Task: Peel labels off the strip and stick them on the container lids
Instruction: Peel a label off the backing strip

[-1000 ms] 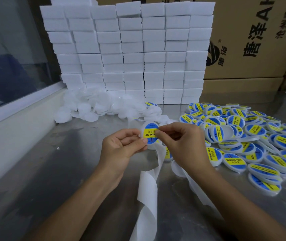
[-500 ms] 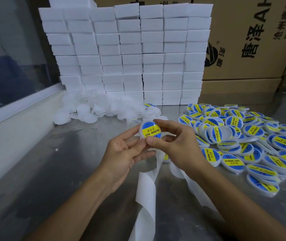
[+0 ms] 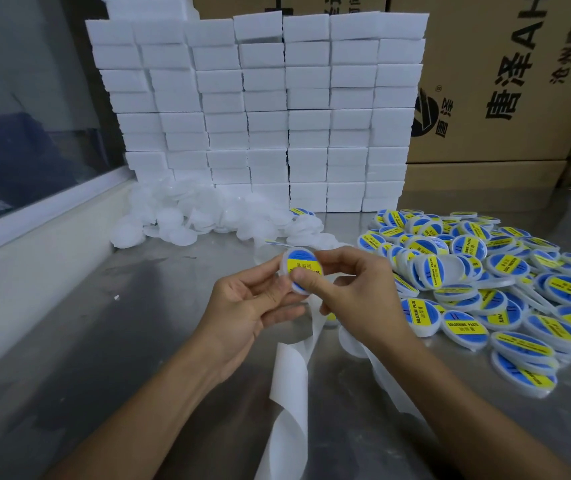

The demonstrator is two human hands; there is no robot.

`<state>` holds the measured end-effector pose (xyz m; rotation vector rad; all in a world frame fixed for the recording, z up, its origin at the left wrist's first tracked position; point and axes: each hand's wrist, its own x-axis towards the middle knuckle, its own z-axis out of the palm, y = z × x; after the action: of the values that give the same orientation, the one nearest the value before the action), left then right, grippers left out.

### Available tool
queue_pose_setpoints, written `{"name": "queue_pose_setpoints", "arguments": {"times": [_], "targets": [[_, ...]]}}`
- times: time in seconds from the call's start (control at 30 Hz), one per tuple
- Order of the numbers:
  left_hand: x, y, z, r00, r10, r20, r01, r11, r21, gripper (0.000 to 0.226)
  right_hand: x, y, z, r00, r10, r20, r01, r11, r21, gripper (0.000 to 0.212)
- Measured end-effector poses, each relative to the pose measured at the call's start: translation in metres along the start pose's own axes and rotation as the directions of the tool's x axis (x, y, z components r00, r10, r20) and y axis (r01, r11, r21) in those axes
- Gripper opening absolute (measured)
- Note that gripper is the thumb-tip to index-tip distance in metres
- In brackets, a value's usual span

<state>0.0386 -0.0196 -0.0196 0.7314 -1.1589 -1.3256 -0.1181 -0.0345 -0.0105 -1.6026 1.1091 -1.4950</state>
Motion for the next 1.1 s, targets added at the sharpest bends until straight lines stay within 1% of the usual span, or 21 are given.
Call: {"name": "queue_pose_setpoints", "arguments": {"times": [0.1,0.13,0.17,0.27,0.33,0.37,0.43,0.53,0.57,0.63,0.67,0.73,0.8,0.9,0.93,1.0,1.03,1.1], "targets": [[0.0,0.001,0.0,0.999,0.038,0.017,-0.039,0.998,0.047,0.028,-0.002,0.003,0.002,0.998,-0.007,-0.055,0.008,1.0,0.011,0.048],[-0.001,0.002,-0.001,0.999,0.044,0.024,-0.046,0.997,0.059,0.028,-0.003,0.004,0.004,0.998,-0.002,-0.06,0.003,1.0,0.014,0.049],[-0.001,0.001,-0.002,0.999,0.046,0.025,-0.048,0.997,0.069,0.027,-0.002,0.006,0.005,0.998,0.008,-0.061,-0.007,1.0,0.024,0.044],[-0.001,0.0,-0.003,0.999,0.039,0.0,-0.039,0.996,0.08,0.028,0.0,0.01,0.005,0.998,0.003,-0.056,0.001,0.998,0.065,0.019],[0.0,-0.001,-0.003,0.999,0.043,-0.01,-0.042,0.995,0.087,0.031,0.001,0.01,0.004,0.998,-0.013,-0.056,0.017,0.996,0.085,0.017],[0.0,-0.001,-0.002,0.999,0.047,-0.015,-0.045,0.995,0.093,0.034,0.0,0.01,0.003,0.998,-0.013,-0.056,0.017,0.997,0.077,0.021],[0.0,-0.002,-0.001,0.998,0.053,-0.016,-0.051,0.993,0.107,0.038,-0.002,0.007,0.005,0.998,0.001,-0.062,0.0,1.0,0.001,0.039],[-0.001,-0.002,0.0,0.997,0.067,0.026,-0.07,0.989,0.127,0.026,-0.005,0.003,0.005,0.994,0.006,-0.114,-0.019,0.994,-0.106,0.059],[-0.001,-0.001,0.0,0.996,0.078,0.037,-0.082,0.987,0.136,0.026,-0.005,0.002,0.004,0.992,-0.002,-0.129,-0.013,0.993,-0.118,0.061],[0.001,0.0,-0.001,0.995,0.094,0.041,-0.099,0.983,0.157,0.035,-0.004,0.002,0.003,0.991,-0.033,-0.133,0.018,0.994,-0.111,0.055],[0.001,0.001,-0.003,0.995,0.095,0.029,-0.099,0.982,0.162,0.036,-0.002,0.003,0.003,0.991,-0.05,-0.124,0.038,0.995,-0.094,0.049],[0.003,0.0,-0.007,0.995,0.098,-0.008,-0.095,0.979,0.179,0.032,-0.001,0.005,0.004,0.992,-0.076,-0.098,0.07,0.996,-0.062,0.041],[0.005,-0.001,-0.011,0.993,0.106,-0.052,-0.094,0.975,0.199,0.029,0.001,0.007,0.005,0.995,-0.07,-0.067,0.068,0.997,-0.019,0.033],[0.007,-0.001,-0.014,0.987,0.114,-0.113,-0.093,0.979,0.183,0.033,0.0,0.007,0.006,0.998,-0.054,0.035,0.053,0.998,0.042,0.009],[0.008,-0.001,-0.014,0.985,0.109,-0.134,-0.086,0.983,0.164,0.033,0.0,0.007,0.007,0.996,-0.054,0.075,0.05,0.997,0.055,0.012],[0.01,0.0,-0.015,0.981,0.091,-0.173,-0.07,0.99,0.126,0.029,0.0,0.006,0.007,0.988,-0.057,0.146,0.047,0.996,0.07,0.032],[0.01,0.001,-0.016,0.98,0.082,-0.183,-0.061,0.991,0.115,0.027,0.0,0.005,0.006,0.984,-0.053,0.168,0.04,0.996,0.081,0.037],[0.01,0.001,-0.017,0.981,0.071,-0.179,-0.051,0.992,0.115,0.026,0.001,0.003,0.006,0.981,-0.032,0.191,0.004,0.99,0.143,0.034]]}}
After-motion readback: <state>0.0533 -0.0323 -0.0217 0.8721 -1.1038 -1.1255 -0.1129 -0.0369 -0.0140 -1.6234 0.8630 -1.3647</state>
